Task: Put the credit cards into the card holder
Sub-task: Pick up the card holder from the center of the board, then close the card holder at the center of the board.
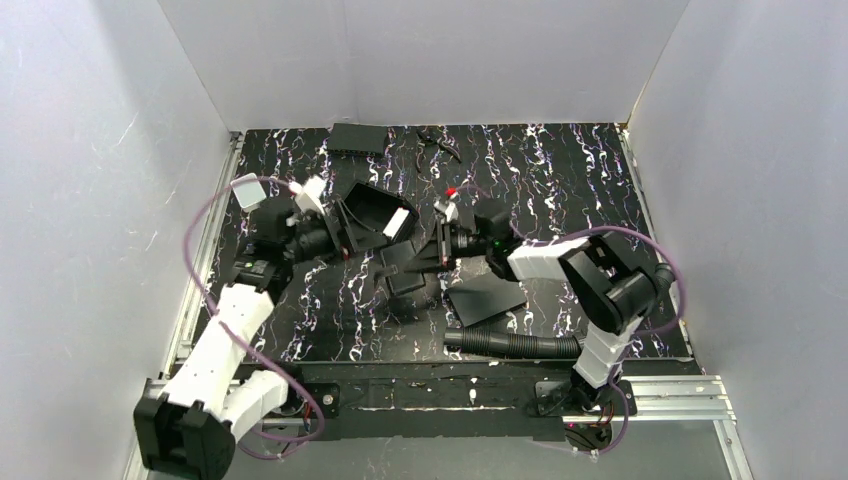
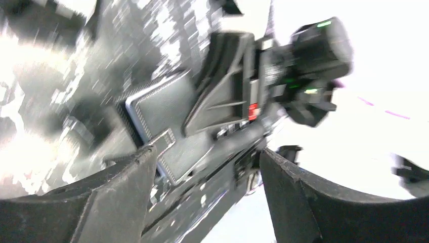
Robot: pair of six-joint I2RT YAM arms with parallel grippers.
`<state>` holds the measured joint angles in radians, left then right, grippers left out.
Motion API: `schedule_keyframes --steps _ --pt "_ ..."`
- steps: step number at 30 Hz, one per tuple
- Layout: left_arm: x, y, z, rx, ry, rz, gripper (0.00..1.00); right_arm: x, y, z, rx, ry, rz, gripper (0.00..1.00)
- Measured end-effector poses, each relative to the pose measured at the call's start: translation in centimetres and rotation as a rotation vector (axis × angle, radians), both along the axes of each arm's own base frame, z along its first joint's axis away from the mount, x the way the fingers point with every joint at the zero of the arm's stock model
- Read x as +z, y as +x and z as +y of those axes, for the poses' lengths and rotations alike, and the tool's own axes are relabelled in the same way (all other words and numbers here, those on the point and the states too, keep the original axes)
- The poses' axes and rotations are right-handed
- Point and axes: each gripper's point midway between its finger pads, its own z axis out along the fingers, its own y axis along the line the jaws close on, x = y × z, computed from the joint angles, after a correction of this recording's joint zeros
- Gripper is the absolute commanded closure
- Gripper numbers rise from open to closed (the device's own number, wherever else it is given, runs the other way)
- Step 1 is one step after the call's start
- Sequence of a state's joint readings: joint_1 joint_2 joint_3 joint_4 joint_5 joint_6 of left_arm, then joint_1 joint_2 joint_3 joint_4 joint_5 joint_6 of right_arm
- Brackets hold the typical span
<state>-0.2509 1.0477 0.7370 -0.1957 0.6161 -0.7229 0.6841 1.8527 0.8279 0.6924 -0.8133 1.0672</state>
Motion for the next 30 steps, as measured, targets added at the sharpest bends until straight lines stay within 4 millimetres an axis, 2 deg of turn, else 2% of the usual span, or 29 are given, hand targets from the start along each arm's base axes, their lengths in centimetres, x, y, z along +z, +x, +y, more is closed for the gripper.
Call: schedule_keyframes --steps 2,3,5,6,7,8,11,13,15,18,21,25,30 --pt "7.2 0.2 0.3 -0.012 -0.082 -0.192 0.24 4.2 0.2 -0.6 0.029 0.093 -0.024 0.99" --pt "9.1 0.0 0.2 -0.029 -0.114 -0.229 0.23 6.0 0.1 -0.6 0.046 0.136 -0.033 0.99" --pt "12.7 -0.4 0.1 -0.059 -0.167 -0.300 0.22 10.2 -0.4 -0.7 0.096 0.226 -0.048 0.99" --pt "14.3 -0.4 0.3 -0.065 -0.187 -0.329 0.16 12.9 -1.0 -0.8 0.142 0.280 -0.045 0.99" --pt "16.2 -0.1 0.7 -0.057 -0.205 -0.363 0.08 14.9 -1.3 -0.8 0.172 0.317 -0.061 0.99" --pt "18.2 0.3 1.2 -0.045 -0.221 -0.400 0.04 16.7 -1.6 -0.9 0.194 0.348 -0.083 0.99" --pt "22.4 1.1 2.1 -0.015 -0.234 -0.458 0.02 22.5 -3.1 -1.6 0.282 0.434 -0.197 0.99" --pt "24.4 1.4 2.3 -0.022 -0.218 -0.486 0.02 24.9 -4.1 -2.2 0.320 0.461 -0.274 0.99" --pt "24.4 1.6 2.4 -0.031 -0.183 -0.486 0.02 26.6 -5.1 -2.6 0.353 0.470 -0.336 0.99" --pt "22.7 0.9 1.4 -0.107 -0.169 -0.441 0.02 27.8 -5.9 -2.8 0.397 0.468 -0.400 0.99" --pt "19.8 -0.4 -0.3 -0.220 -0.201 -0.348 0.02 27.4 -6.3 -2.6 0.427 0.452 -0.403 0.99" --pt "17.4 -1.4 -1.1 -0.263 -0.259 -0.262 0.02 26.3 -6.7 -2.4 0.457 0.428 -0.375 0.99" --pt "18.6 -2.1 -1.6 -0.300 -0.310 -0.280 0.02 25.3 -7.3 -2.2 0.481 0.417 -0.364 0.99"
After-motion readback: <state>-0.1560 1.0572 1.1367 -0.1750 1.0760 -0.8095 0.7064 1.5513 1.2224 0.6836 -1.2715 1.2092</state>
